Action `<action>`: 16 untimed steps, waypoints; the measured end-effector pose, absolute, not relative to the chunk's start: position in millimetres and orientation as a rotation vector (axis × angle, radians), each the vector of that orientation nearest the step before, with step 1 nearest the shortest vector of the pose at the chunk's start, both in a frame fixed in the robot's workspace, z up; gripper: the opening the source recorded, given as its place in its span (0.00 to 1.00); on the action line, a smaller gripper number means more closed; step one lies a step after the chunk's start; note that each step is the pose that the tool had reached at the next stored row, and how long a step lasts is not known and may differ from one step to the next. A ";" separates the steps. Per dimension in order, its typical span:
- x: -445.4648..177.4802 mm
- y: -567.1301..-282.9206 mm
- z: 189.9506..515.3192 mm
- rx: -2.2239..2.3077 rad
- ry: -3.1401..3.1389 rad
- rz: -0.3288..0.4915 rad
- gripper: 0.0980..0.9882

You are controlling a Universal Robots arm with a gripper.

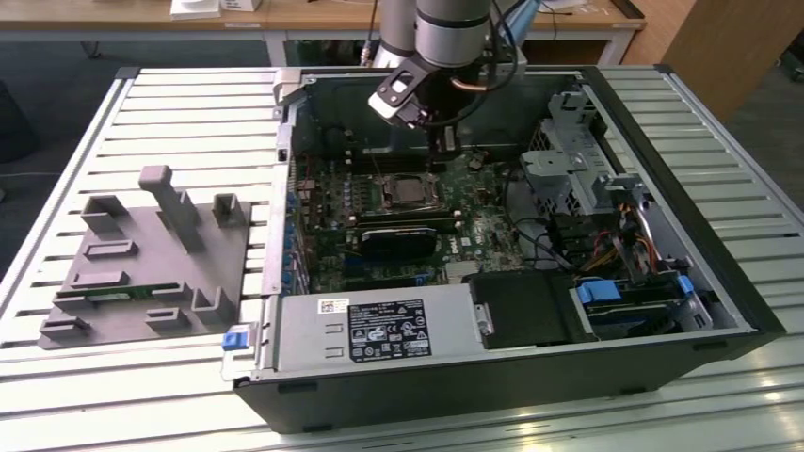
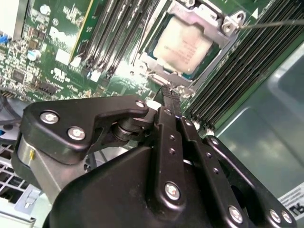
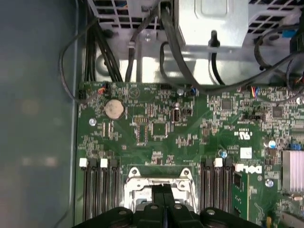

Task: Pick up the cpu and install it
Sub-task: 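Close the cpu cover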

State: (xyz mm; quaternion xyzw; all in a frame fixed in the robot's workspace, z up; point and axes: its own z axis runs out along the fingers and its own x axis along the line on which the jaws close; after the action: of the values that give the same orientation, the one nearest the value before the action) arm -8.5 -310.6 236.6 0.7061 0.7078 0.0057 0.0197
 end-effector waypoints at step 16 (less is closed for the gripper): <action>-31.5 -316.8 224.7 2.192 2.197 0.016 0.01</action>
State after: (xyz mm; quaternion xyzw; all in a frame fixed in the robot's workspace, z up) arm -31.5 -316.8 224.7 0.7061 0.7079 0.0052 0.0191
